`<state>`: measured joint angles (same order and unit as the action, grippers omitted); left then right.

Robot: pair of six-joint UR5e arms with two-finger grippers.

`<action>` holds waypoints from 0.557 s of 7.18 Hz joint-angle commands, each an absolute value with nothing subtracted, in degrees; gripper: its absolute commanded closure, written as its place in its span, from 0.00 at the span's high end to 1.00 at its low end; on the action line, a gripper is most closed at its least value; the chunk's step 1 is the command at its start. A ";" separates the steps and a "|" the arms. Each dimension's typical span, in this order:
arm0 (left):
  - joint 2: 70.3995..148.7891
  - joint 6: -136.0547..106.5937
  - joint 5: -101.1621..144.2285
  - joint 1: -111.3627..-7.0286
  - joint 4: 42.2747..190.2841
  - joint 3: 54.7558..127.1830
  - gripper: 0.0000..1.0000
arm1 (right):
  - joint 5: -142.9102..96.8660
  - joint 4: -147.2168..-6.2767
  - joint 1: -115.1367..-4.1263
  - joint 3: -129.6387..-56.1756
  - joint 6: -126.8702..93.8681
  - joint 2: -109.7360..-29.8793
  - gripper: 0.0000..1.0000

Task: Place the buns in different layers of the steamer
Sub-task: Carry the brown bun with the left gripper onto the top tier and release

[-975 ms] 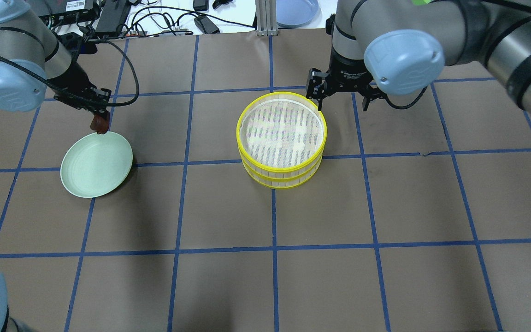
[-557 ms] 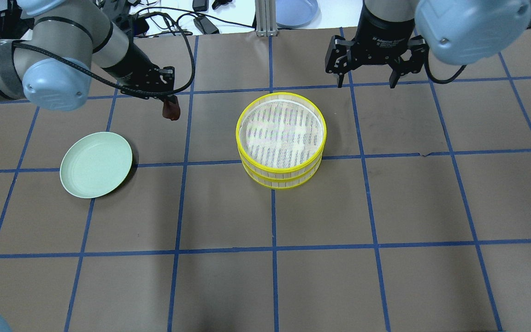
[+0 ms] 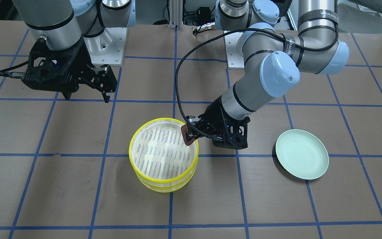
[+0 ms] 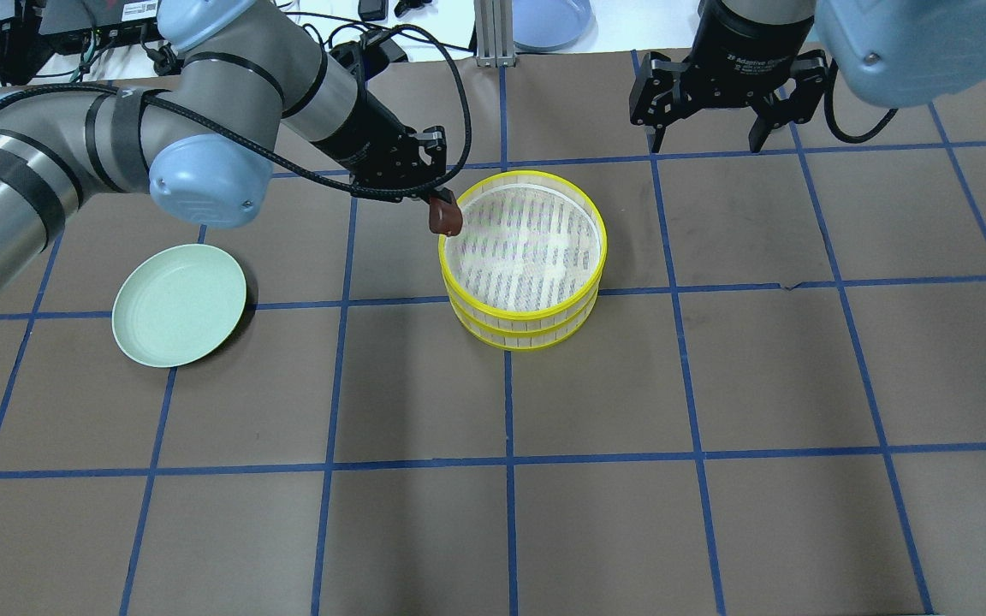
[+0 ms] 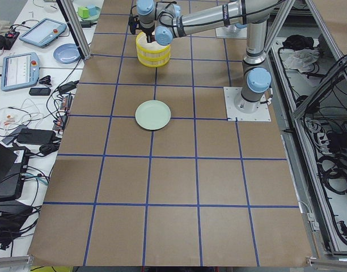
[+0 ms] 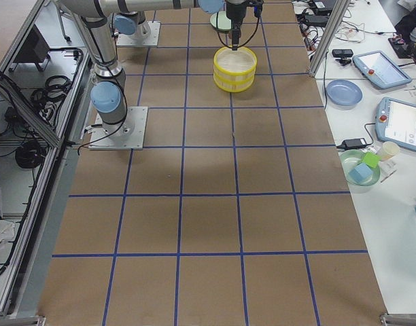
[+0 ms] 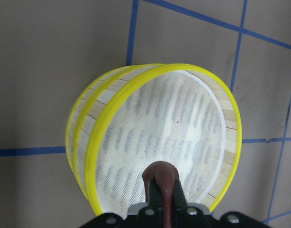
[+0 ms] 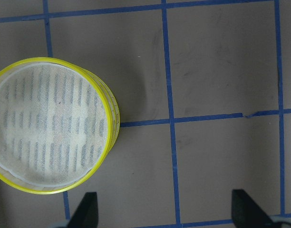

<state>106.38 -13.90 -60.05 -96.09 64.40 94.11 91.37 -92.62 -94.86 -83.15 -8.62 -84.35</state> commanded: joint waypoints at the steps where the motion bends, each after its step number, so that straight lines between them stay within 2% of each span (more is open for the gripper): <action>1: 106.87 -14.33 -57.83 -97.64 64.07 94.13 0.35 | 91.41 -92.55 -94.92 -83.32 -8.35 -84.38 1.00; 2: 106.96 -17.46 -57.66 -97.82 63.38 94.13 0.89 | 91.41 -92.55 -95.10 -83.32 -8.35 -84.46 1.00; 3: 107.05 -18.62 -57.57 -97.91 62.41 94.13 1.00 | 91.49 -92.55 -95.01 -83.32 -8.35 -84.46 1.00; 4: 107.14 -19.94 -57.22 -97.91 62.49 94.04 1.00 | 91.58 -92.55 -95.01 -83.32 -8.35 -84.46 1.00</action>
<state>107.03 -18.30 -57.55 -97.84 62.80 94.11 91.49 -92.55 -95.01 -83.31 -8.35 -84.45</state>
